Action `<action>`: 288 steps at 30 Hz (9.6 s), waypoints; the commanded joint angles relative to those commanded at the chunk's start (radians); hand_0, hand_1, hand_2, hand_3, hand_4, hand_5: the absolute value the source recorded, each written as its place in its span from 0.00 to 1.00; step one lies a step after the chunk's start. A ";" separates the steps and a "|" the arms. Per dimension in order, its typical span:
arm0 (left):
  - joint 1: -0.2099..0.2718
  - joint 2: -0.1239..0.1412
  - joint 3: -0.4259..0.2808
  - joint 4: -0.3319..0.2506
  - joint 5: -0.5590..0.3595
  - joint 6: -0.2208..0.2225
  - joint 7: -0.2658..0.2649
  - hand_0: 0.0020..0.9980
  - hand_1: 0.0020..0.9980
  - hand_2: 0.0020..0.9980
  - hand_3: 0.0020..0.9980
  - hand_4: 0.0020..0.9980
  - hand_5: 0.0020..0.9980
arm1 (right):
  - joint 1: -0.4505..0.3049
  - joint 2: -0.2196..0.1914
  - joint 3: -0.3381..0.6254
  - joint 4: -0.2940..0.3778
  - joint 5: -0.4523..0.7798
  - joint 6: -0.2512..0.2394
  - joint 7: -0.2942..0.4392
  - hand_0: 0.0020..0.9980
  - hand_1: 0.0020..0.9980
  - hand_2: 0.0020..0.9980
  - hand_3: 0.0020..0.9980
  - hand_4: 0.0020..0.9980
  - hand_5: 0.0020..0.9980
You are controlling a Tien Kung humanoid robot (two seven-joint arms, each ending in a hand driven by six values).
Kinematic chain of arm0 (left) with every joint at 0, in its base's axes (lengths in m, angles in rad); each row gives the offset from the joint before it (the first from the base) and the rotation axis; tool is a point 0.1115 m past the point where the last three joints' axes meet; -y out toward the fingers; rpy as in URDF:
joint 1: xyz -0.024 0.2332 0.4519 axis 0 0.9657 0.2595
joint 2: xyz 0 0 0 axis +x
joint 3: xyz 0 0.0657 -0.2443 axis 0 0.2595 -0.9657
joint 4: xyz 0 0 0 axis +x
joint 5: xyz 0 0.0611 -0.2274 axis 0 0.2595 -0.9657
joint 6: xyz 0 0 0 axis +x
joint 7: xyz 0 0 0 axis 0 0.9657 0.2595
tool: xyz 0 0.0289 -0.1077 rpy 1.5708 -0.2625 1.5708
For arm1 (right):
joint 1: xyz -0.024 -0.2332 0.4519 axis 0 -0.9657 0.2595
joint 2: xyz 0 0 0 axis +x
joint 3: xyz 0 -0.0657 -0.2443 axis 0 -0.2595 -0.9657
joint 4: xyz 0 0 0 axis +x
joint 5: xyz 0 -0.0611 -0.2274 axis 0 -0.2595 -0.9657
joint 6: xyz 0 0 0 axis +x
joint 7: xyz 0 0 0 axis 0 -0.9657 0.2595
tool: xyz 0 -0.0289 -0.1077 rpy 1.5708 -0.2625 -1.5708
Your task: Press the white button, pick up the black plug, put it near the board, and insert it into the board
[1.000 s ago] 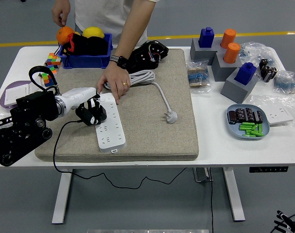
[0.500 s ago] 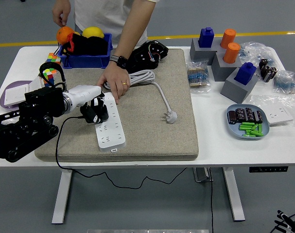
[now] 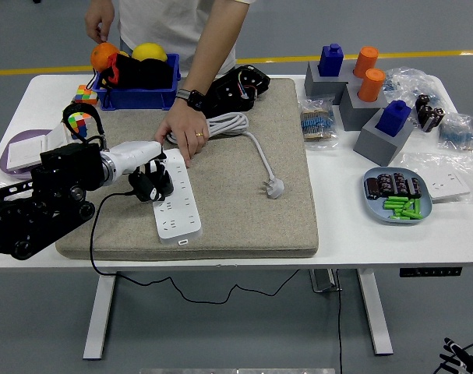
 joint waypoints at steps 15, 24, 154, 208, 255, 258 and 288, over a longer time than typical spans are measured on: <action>0.023 0.007 -0.071 0.002 -0.143 -0.018 -0.053 0.90 0.97 0.93 0.58 1.00 0.00 | 0.001 0.002 0.001 0.001 -0.002 0.001 0.000 0.80 0.69 0.64 0.63 0.73 0.46; 0.029 0.010 -0.063 0.004 -0.101 -0.024 -0.037 0.93 0.99 0.97 0.63 1.00 0.01 | -0.001 0.002 0.001 0.001 -0.002 0.002 0.000 0.80 0.69 0.64 0.63 0.73 0.46; -0.012 0.061 -0.005 -0.033 -0.013 -0.035 -0.017 0.67 0.83 0.66 0.47 0.96 0.00 | -0.006 0.001 -0.011 -0.001 0.000 -0.002 0.003 0.80 0.69 0.64 0.62 0.73 0.46; 0.107 0.000 -0.175 0.006 0.049 0.131 -0.132 0.39 0.56 0.43 0.49 0.76 0.00 | -0.005 0.008 -0.009 -0.001 0.003 0.000 0.003 0.80 0.69 0.64 0.62 0.73 0.45; 0.251 0.004 -0.636 -0.085 0.117 0.179 -0.185 0.42 0.64 0.52 0.53 0.78 0.00 | -0.010 0.006 -0.024 0.000 0.006 0.000 0.002 0.80 0.69 0.64 0.62 0.73 0.46; 0.293 0.001 -0.718 -0.064 0.128 0.180 -0.187 0.42 0.64 0.52 0.53 0.78 0.00 | -0.013 0.005 -0.017 0.000 0.005 0.001 0.001 0.80 0.69 0.64 0.62 0.73 0.46; 0.459 -0.095 -1.090 -0.055 0.184 0.208 -0.209 0.83 0.86 0.81 0.70 0.79 0.00 | 0.001 0.015 0.027 0.013 -0.010 0.002 -0.007 0.80 0.69 0.64 0.62 0.73 0.46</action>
